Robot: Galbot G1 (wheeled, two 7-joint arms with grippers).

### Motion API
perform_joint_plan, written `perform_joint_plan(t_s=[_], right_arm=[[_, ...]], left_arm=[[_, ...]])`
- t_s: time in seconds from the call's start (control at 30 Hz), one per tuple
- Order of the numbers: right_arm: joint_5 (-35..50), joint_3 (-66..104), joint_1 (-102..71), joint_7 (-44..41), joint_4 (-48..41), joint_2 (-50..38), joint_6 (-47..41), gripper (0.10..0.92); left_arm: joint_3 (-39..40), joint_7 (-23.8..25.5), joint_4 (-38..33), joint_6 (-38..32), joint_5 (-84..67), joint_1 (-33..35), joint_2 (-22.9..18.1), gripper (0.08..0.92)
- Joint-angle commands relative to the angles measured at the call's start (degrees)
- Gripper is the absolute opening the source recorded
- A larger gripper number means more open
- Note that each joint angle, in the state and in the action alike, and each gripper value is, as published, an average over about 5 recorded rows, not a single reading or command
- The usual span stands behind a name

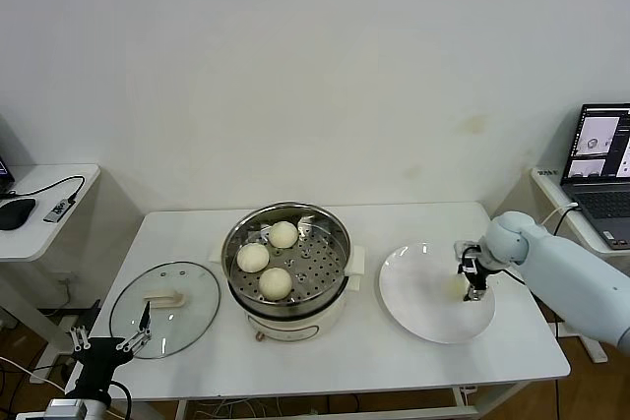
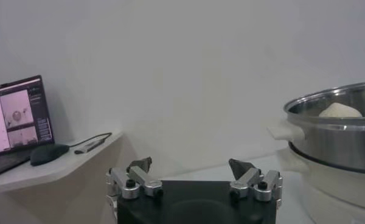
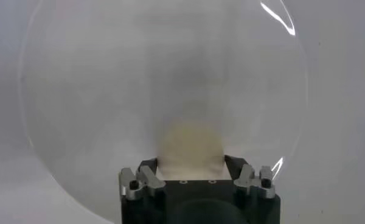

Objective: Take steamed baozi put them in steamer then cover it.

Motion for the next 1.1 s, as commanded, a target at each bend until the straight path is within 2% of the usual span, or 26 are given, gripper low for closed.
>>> perform_joint_plan(t_s=[0.03, 0.27, 0.53, 0.83, 1.1], right_arm=[[1.5, -1.5, 2.7, -0.5, 1.9, -1.5, 0.1, 0.644], [9.2, -8.1, 12.4, -1.3, 8.3, -5.4, -2.0, 0.594], [25.9, -24.2, 34.1, 0.3, 17.8, -6.5, -7.6, 0.585], [42.2, -38.4, 52.4, 6.4, 22.0, 5.4, -14.7, 0.594], [55.6, -38.2, 51.3, 14.0, 21.5, 17.2, -23.6, 0.594]], left_arm=[[-0.1, 0.0, 0.0, -0.1, 0.0, 0.0, 0.0, 0.823], [0.2, -0.1, 0.2, -0.1, 0.0, -0.4, 0.1, 0.823], [0.4, -0.2, 0.3, -0.2, -0.2, -0.8, 0.5, 0.823], [1.1, -0.4, 0.0, -0.4, 1.6, -1.1, 0.7, 0.823], [1.3, -0.6, -0.2, -0.4, 2.2, -1.4, 0.4, 0.823]])
